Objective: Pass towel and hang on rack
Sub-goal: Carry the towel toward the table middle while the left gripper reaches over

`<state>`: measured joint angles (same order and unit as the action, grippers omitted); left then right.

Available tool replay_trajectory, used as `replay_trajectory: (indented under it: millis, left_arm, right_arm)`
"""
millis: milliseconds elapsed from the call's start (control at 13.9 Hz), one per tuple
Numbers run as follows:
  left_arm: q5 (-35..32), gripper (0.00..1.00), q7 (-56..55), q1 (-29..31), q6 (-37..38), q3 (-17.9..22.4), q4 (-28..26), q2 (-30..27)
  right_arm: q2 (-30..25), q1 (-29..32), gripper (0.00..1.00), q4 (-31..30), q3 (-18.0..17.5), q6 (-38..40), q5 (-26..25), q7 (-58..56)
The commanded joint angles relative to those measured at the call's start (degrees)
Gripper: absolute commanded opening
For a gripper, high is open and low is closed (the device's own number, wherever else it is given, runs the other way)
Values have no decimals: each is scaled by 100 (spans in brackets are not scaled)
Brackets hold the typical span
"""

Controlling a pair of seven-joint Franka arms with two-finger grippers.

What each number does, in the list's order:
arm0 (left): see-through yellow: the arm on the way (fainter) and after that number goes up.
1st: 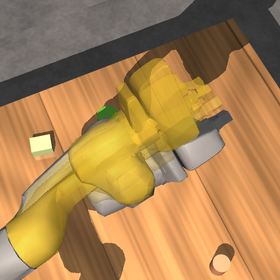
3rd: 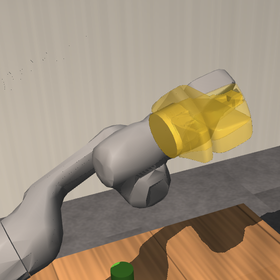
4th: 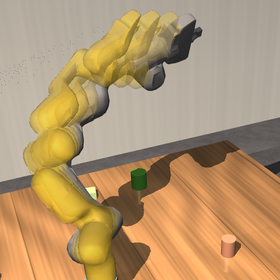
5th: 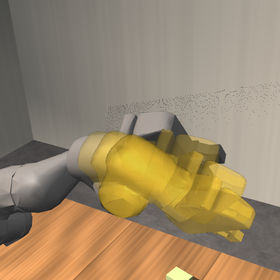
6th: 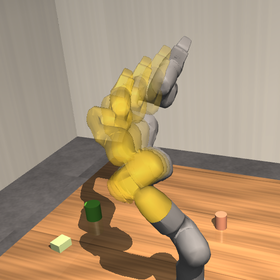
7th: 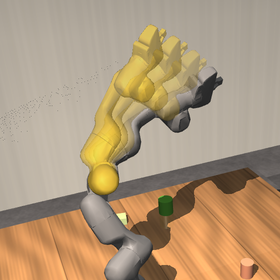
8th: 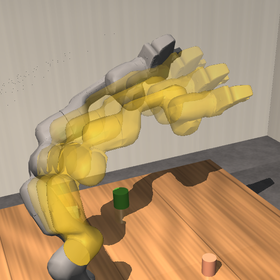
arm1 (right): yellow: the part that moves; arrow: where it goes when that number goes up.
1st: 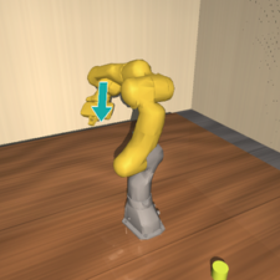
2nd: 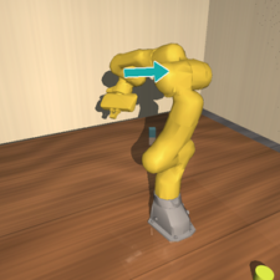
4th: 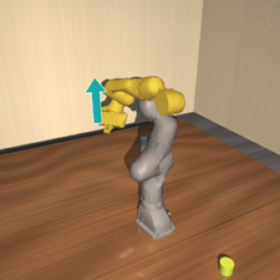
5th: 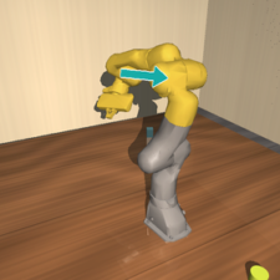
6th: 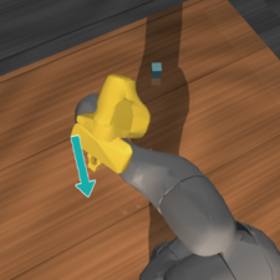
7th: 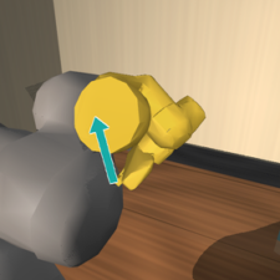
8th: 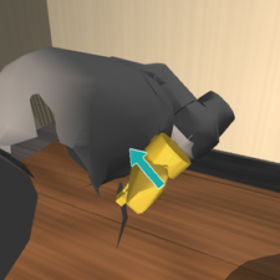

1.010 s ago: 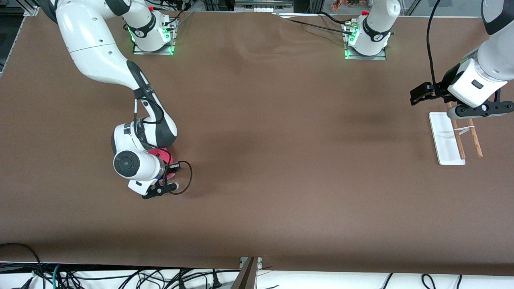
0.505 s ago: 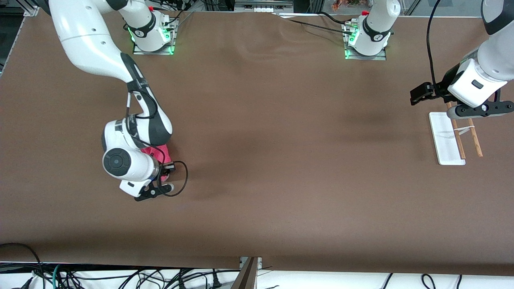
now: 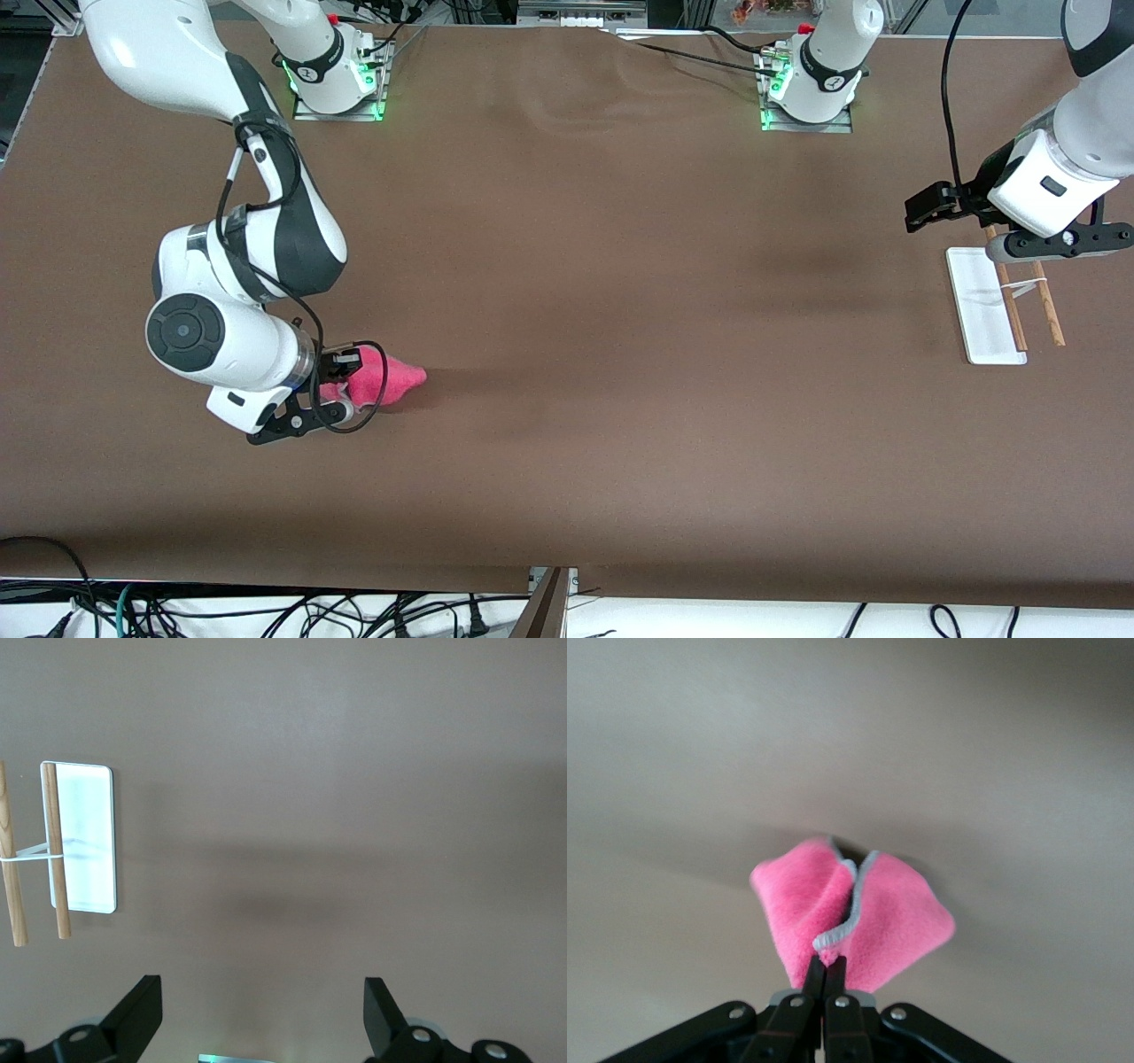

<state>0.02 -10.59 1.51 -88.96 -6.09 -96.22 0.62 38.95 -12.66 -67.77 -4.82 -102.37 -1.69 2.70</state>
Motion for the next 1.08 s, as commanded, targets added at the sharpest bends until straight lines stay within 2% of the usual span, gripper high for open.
replay_trajectory:
  millis: [0,361,577,649,866,1010]
  left_arm:
    - [60,100,4,42,72,3,78,25]
    - [121,100,-4,121,116,21,78,25]
    - [1042,100,-22,534,248,29,77,166]
    - [1149,100,-22,534,248,21,86,192]
    - [2157,100,-328,578,231,29,86,455]
    - [2519,100,-409,596,160,21,147,649]
  right_arm:
    - [61,-87,0,369,-334,217,90,869]
    - [61,-192,0,483,-1117,-28,90,2513]
    - [61,-613,0,493,-1153,-362,81,3314]
    - [61,-719,0,493,-1153,-450,81,3447]
    - [69,-1167,0,493,-1144,-836,81,4087]
    - [69,-1405,0,493,-1144,-960,81,4396]
